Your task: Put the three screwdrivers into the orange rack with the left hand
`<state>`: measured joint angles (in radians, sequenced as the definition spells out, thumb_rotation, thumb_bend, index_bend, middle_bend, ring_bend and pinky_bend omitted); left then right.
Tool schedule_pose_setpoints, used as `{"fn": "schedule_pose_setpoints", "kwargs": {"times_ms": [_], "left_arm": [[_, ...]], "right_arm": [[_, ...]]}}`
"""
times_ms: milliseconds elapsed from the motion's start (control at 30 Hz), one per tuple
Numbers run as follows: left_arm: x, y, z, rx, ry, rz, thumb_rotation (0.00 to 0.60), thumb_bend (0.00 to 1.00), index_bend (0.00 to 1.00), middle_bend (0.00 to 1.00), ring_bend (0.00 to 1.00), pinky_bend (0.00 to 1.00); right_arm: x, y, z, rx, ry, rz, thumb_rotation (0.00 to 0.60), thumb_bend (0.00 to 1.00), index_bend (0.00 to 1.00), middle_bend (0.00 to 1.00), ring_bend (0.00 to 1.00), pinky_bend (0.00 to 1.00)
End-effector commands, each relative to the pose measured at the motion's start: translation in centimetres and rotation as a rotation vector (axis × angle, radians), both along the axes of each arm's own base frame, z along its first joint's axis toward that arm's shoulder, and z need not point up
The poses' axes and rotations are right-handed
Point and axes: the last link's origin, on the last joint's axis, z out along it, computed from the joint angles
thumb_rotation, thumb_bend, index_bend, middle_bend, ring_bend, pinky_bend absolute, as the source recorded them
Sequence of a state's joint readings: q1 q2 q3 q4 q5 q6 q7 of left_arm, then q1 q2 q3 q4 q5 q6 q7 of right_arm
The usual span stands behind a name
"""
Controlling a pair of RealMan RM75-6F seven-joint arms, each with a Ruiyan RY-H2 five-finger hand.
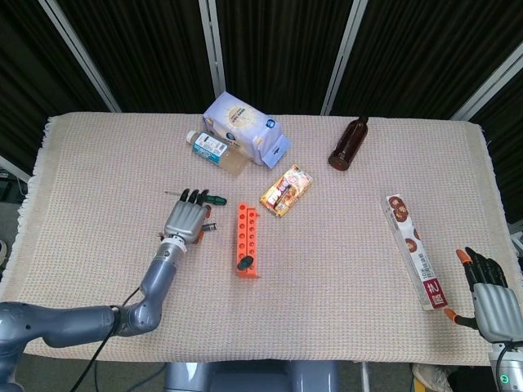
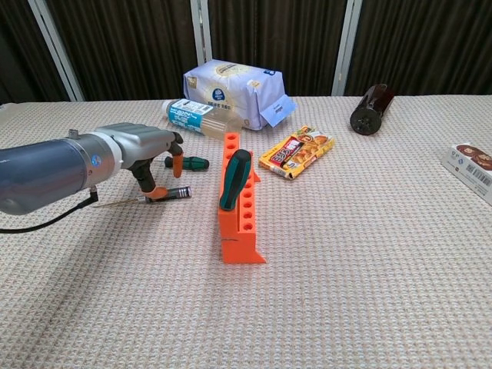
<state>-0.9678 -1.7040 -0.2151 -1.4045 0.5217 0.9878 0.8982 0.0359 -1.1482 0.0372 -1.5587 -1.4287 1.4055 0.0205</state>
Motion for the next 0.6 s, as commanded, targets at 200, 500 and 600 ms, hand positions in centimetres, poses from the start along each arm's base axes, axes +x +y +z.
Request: {"fn": "schedule_pose_setpoints", "kwargs": {"times_ms": [200,500,600], "left_arm": [[0.1,-0.2,-1.0,0.012,0.008,0.001,0.600,0.36,0.41,0.00,0.00,0.00],[1.0,-0.1,-1.5,0.072,0.100,-0.061,0.600,0.33,0.43,0.00,0.00,0.00],[1.2,-0.1,-1.7,0.075,0.123,-0.075,0.600,0.30,0.43,0.00,0.00,0.00]], "right_arm": [[-0.1,0.1,0.1,-0.002,0.001,-0.007,0.600,0.00,0.02,0.00,0.00,0.03],[-0.4,0.4,0.4,-0.011,-0.001,-0.015,0.600,0.00,0.02,0.00,0.00,0.03],[-0.5,0.5,0.4,-0.012,-0.004,-0.019,0.600,0.00,0.02,0.00,0.00,0.03]]}}
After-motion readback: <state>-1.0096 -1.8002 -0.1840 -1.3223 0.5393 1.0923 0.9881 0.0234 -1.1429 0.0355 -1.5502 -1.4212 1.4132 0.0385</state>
